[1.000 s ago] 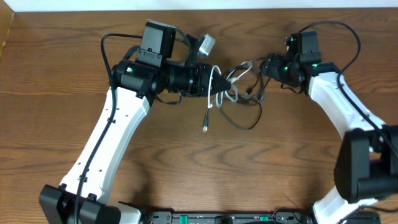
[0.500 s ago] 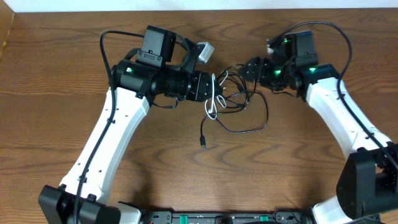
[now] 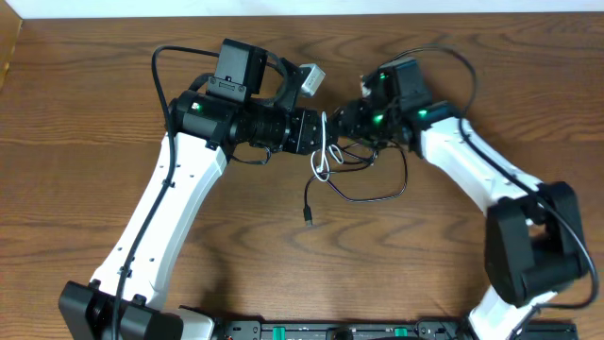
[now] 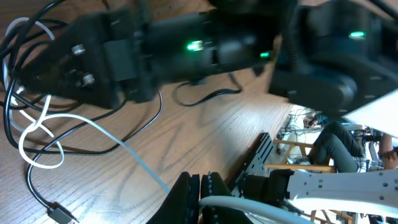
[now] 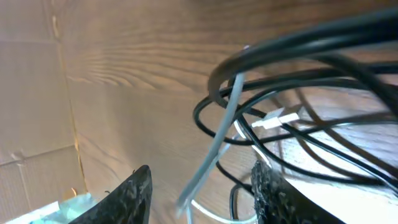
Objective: Untangle cables
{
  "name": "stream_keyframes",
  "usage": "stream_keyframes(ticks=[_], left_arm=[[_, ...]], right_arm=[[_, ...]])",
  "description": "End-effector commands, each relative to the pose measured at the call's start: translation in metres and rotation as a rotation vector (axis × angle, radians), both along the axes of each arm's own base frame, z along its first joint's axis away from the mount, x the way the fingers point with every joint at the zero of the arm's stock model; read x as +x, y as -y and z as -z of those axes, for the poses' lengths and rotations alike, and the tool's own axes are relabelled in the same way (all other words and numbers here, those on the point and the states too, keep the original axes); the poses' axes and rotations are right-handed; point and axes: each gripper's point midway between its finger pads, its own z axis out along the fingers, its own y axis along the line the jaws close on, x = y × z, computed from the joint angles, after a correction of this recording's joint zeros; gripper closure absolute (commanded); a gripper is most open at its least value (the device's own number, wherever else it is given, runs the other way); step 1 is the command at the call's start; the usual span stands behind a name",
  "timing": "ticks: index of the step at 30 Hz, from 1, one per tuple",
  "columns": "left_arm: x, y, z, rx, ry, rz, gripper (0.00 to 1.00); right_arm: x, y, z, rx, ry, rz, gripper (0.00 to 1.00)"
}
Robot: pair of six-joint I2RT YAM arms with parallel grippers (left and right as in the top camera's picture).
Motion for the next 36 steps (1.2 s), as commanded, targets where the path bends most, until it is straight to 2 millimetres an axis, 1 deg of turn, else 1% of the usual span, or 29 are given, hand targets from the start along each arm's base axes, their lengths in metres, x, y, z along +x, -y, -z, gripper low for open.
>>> stream_keyframes(ticks=[1, 2, 3, 4, 6, 9, 12, 15, 17, 18, 20, 22, 24, 27, 28, 30, 31, 33, 34, 35, 36], left_arm=[[-0.001, -0.003, -0.013, -0.004, 0.051, 0.005, 0.93], [-0.002, -0.003, -0.013, -0.002, 0.046, 0.005, 0.92], [-0.003, -0.003, -0.012, -0.002, 0.044, 0.005, 0.93], [-0.003, -0.003, -0.012, -0.001, 0.041, 0.005, 0.93], [-0.004, -0.003, -0.011, 0.001, 0.035, 0.005, 0.93], [-0.006, -0.004, -0.010, 0.005, 0.025, 0.005, 0.93], [-0.005, -0.004, -0.010, 0.005, 0.025, 0.004, 0.93], [-0.003, -0.006, -0.008, 0.020, 0.030, -0.007, 0.92], [-0.002, -0.007, -0.007, 0.030, 0.033, -0.013, 0.93], [-0.002, -0.007, -0.007, 0.032, 0.034, -0.014, 0.92], [-0.002, -0.007, -0.007, 0.032, 0.035, -0.015, 0.92], [0.000, -0.009, -0.005, 0.049, 0.039, -0.025, 0.93], [0.002, -0.012, -0.003, 0.066, 0.045, -0.037, 0.93], [0.004, -0.014, 0.000, 0.084, 0.050, -0.048, 0.93], [0.008, -0.021, 0.006, 0.136, 0.055, -0.079, 0.93], [0.012, -0.033, 0.017, 0.218, 0.055, -0.123, 0.93], [0.015, -0.045, 0.026, 0.295, 0.055, -0.161, 0.92], [0.017, -0.063, 0.038, 0.404, 0.050, -0.213, 0.92], [0.018, -0.073, 0.043, 0.466, 0.051, -0.241, 0.93], [0.018, -0.079, 0.045, 0.496, 0.052, -0.253, 0.93], [0.020, -0.087, 0.048, 0.544, 0.059, -0.276, 0.93]], right_arm=[[0.004, -0.020, 0.003, 0.075, -0.004, -0.029, 0.60], [0.008, -0.026, -0.001, 0.102, 0.012, -0.029, 0.70], [0.011, -0.027, -0.004, 0.114, 0.022, -0.024, 0.76], [0.013, -0.029, -0.007, 0.125, 0.037, -0.024, 0.85], [0.019, -0.030, -0.017, 0.158, 0.065, -0.025, 0.99], [0.026, -0.025, -0.037, 0.242, 0.080, -0.039, 0.99], [0.031, -0.011, -0.066, 0.345, 0.090, -0.055, 0.99], [0.035, 0.018, -0.105, 0.469, 0.110, -0.076, 0.99], [0.036, 0.037, -0.123, 0.521, 0.120, -0.081, 0.99], [0.036, 0.051, -0.134, 0.555, 0.124, -0.085, 0.99], [0.035, 0.072, -0.150, 0.605, 0.134, -0.103, 0.99], [0.037, 0.095, -0.157, 0.627, 0.158, -0.103, 0.99], [0.042, 0.112, -0.154, 0.620, 0.164, -0.067, 0.99], [0.052, 0.124, -0.151, 0.597, 0.184, -0.010, 0.99], [0.061, 0.131, -0.148, 0.566, 0.207, 0.045, 0.99], [0.069, 0.136, -0.139, 0.526, 0.213, 0.101, 0.99], [0.072, 0.139, -0.131, 0.492, 0.206, 0.137, 0.99], [0.074, 0.143, -0.118, 0.438, 0.189, 0.177, 0.99], [0.073, 0.144, -0.105, 0.386, 0.172, 0.203, 0.99], [0.073, 0.145, -0.099, 0.359, 0.161, 0.215, 0.99], [0.069, 0.144, -0.083, 0.289, 0.131, 0.237, 0.99]])
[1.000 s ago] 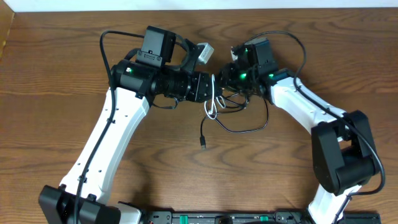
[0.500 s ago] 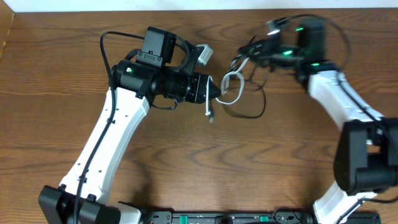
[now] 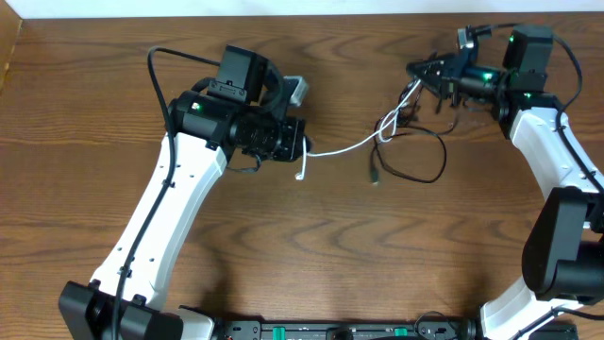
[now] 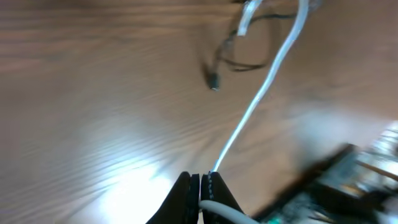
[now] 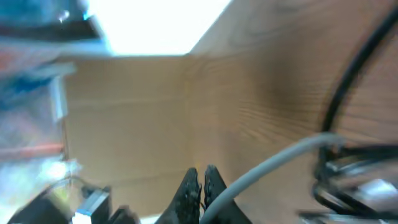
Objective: Untangle cables
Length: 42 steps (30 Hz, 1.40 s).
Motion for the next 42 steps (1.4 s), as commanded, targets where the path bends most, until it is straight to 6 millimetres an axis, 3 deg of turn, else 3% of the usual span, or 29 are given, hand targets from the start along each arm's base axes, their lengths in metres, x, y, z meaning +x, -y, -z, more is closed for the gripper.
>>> stream_keyframes(ticks=[1, 4, 6, 7, 8, 11, 12, 14, 16, 19, 21, 24, 28, 37, 39, 41, 42], left_arm=[[0.015, -0.036, -0.001, 0.196, 0.097, -0.087, 0.92], [0.018, -0.037, -0.002, 0.199, 0.109, -0.091, 0.93], [0.019, -0.038, -0.002, 0.205, 0.117, -0.095, 0.93], [0.021, -0.042, -0.001, 0.229, 0.125, -0.107, 0.93], [0.022, -0.045, -0.001, 0.243, 0.130, -0.113, 0.93], [0.025, -0.055, 0.001, 0.299, 0.144, -0.139, 0.93], [0.027, -0.067, 0.003, 0.362, 0.154, -0.166, 0.93], [0.028, -0.089, 0.005, 0.458, 0.152, -0.235, 0.93], [0.029, -0.111, 0.006, 0.537, 0.144, -0.302, 0.92], [0.030, -0.132, 0.006, 0.577, 0.132, -0.354, 0.93], [0.033, -0.150, 0.006, 0.575, 0.113, -0.423, 0.93], [0.034, -0.172, 0.006, 0.567, 0.087, -0.520, 0.93], [0.034, -0.189, 0.007, 0.561, 0.069, -0.571, 0.93], [0.037, -0.175, 0.007, 0.483, 0.063, -0.544, 0.93], [0.038, -0.171, 0.007, 0.459, 0.061, -0.534, 0.93], [0.042, -0.164, 0.006, 0.425, 0.072, -0.515, 0.92], [0.045, -0.160, 0.004, 0.403, 0.083, -0.502, 0.93]], right_arm=[[0.003, 0.003, 0.013, -0.183, 0.043, 0.057, 0.99], [-0.005, -0.011, -0.001, -0.152, 0.057, 0.017, 0.99], [-0.014, -0.024, -0.025, -0.076, 0.092, -0.052, 0.99], [-0.024, -0.036, -0.058, 0.022, 0.148, -0.140, 0.99], [-0.029, -0.040, -0.077, 0.066, 0.189, -0.183, 0.99], [-0.036, -0.039, -0.119, 0.100, 0.288, -0.209, 0.99], [-0.034, -0.032, -0.130, 0.079, 0.325, -0.175, 0.99], [-0.029, -0.017, -0.135, 0.046, 0.335, -0.102, 0.99], [-0.021, 0.008, -0.123, -0.029, 0.303, 0.007, 0.99], [-0.014, 0.044, -0.084, -0.206, 0.196, 0.164, 0.99], [-0.019, 0.084, -0.033, -0.456, 0.039, 0.307, 0.99], [-0.033, 0.109, -0.004, -0.623, -0.071, 0.361, 0.99], [-0.046, 0.121, 0.011, -0.728, -0.124, 0.347, 0.99], [-0.049, 0.119, 0.013, -0.803, -0.039, 0.239, 0.99], [-0.049, 0.118, 0.013, -0.812, -0.027, 0.227, 0.82], [-0.049, 0.116, 0.012, -0.801, -0.024, 0.220, 0.50], [-0.049, 0.113, 0.012, -0.793, -0.017, 0.210, 0.42]])
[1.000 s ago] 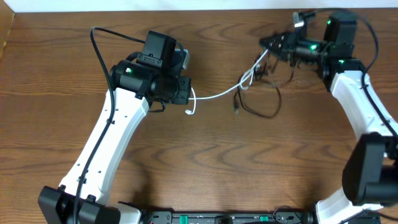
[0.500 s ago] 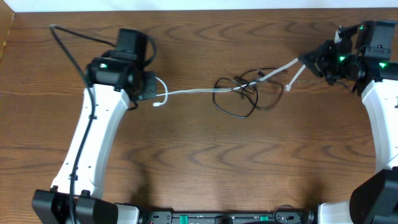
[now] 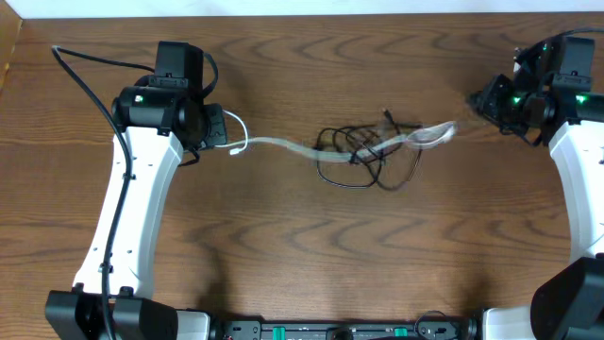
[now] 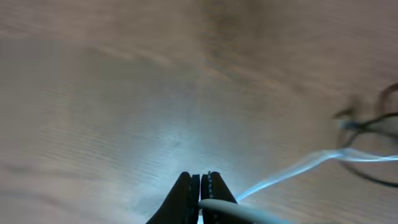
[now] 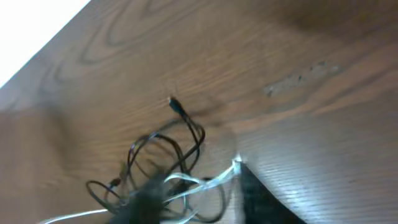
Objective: Untangle cables
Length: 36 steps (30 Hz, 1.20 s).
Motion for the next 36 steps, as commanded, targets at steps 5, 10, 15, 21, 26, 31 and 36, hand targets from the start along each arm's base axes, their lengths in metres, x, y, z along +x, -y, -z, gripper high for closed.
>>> stream_keyframes(ticks=[5, 10, 15, 21, 26, 31, 36], left_arm=[[0.032, 0.049, -0.057, -0.264, 0.264, 0.139, 0.93], [0.038, 0.094, -0.162, -0.534, 0.618, 0.295, 0.93], [0.009, 0.096, -0.289, -0.761, 0.990, 0.251, 0.93], [-0.022, 0.073, -0.368, -0.928, 1.240, 0.106, 0.93], [-0.051, 0.070, -0.416, -1.037, 1.399, 0.154, 0.93], [-0.062, 0.069, -0.431, -1.078, 1.430, 0.163, 0.93], [-0.068, 0.069, -0.439, -1.080, 1.448, 0.172, 0.93]], right_arm=[[-0.001, -0.042, -0.018, 0.041, 0.119, -0.284, 0.27], [-0.007, -0.088, -0.029, 0.079, 0.196, -0.477, 0.20], [-0.023, -0.157, -0.051, 0.149, 0.345, -0.760, 0.11], [-0.034, -0.202, -0.076, 0.225, 0.472, -0.913, 0.09], [-0.036, -0.222, -0.058, 0.128, 0.433, -0.924, 0.11], [-0.047, -0.239, -0.033, 0.128, 0.368, -0.990, 0.11], [-0.060, -0.259, -0.004, 0.118, 0.320, -1.098, 0.10]])
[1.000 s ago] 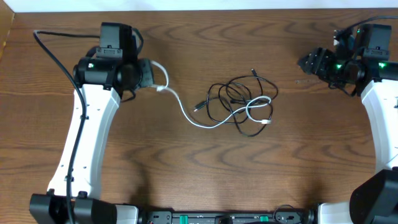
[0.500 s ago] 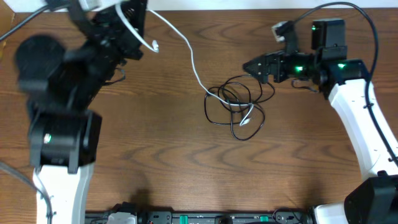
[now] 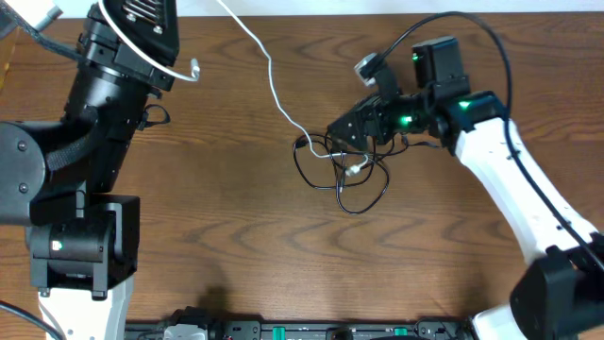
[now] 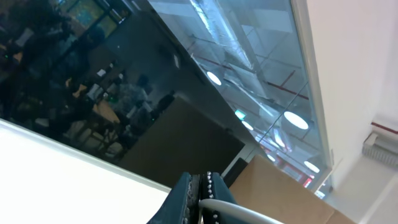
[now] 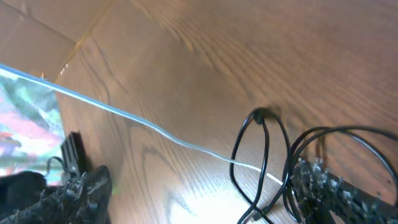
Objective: Untangle cables
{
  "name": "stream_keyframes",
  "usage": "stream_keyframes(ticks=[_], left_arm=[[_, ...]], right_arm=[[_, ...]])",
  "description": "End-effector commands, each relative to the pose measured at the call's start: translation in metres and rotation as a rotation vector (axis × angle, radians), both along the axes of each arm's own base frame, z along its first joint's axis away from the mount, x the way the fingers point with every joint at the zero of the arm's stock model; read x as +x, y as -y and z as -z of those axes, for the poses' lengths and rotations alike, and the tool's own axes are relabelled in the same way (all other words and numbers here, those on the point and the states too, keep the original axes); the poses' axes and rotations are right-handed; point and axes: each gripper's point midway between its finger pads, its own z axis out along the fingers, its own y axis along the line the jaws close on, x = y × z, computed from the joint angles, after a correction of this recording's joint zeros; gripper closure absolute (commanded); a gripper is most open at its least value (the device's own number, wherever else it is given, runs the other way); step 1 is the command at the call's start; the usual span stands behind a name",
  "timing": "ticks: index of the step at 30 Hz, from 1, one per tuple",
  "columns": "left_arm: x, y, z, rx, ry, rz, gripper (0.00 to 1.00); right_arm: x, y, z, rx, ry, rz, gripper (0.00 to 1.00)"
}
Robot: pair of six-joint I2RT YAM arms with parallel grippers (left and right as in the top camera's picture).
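My left gripper point(image 4: 200, 186) is shut on a white cable point(image 4: 244, 213) and points up at the ceiling, the arm raised high over the table's left side. The white cable point(image 3: 274, 90) drops from there into a tangle of black cables point(image 3: 354, 184) lying mid-table. My right gripper point(image 3: 342, 132) hangs over the tangle's upper left part. In the right wrist view its fingers point(image 5: 84, 190) stand wide open, with black cable loops point(image 5: 261, 143) and the thin white cable point(image 5: 143, 124) on the wood between them.
The wooden table point(image 3: 236, 246) bears only the cables. A cardboard wall point(image 5: 37, 43) stands at the far left edge. A black rail with connectors point(image 3: 302, 331) runs along the front edge.
My left arm has risen from low at the table's left to high above it, still holding the white cable. My right gripper has moved from the far right to the tangle, open.
Both grippers were together at the tangle, left shut on the white cable. Then they stood apart, the right shut on cables at the far right. Then the tangle lay mid-table, the white cable stretched left. Now the white cable is lifted.
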Motion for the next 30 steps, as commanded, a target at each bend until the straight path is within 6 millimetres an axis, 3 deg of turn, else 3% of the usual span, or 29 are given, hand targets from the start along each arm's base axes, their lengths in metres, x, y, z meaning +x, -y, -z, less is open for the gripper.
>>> stream_keyframes(ticks=[1, 5, 11, 18, 21, 22, 24, 30], left_arm=[[-0.018, -0.004, -0.024, -0.021, 0.060, -0.002, 0.92], [-0.023, -0.004, -0.029, -0.020, 0.072, 0.001, 0.93], [-0.017, -0.003, -0.021, -0.017, 0.030, 0.001, 0.92], [-0.022, -0.004, -0.027, -0.022, 0.051, 0.002, 0.93], [-0.026, -0.004, -0.031, -0.022, 0.061, 0.003, 0.93], [-0.026, -0.005, -0.029, -0.021, 0.049, -0.001, 0.93], [-0.021, -0.009, -0.022, -0.018, 0.016, -0.018, 0.93], [0.013, -0.054, 0.040, -0.016, -0.266, -0.171, 0.93]], right_arm=[[-0.009, -0.016, 0.015, -0.030, 0.030, -0.095, 0.09], [-0.015, -0.030, 0.017, 0.001, 0.065, -0.174, 0.08], [-0.038, -0.069, -0.026, 0.245, 0.209, -0.404, 0.11], [-0.032, -0.112, -0.067, 0.351, 0.344, -0.391, 0.17], [-0.024, -0.127, -0.080, 0.369, 0.358, -0.316, 0.45], [-0.022, -0.128, -0.082, 0.376, 0.341, -0.292, 0.71], [-0.016, -0.128, -0.082, 0.373, 0.297, -0.235, 0.99], [0.013, -0.106, -0.053, 0.247, 0.154, -0.010, 0.99]])
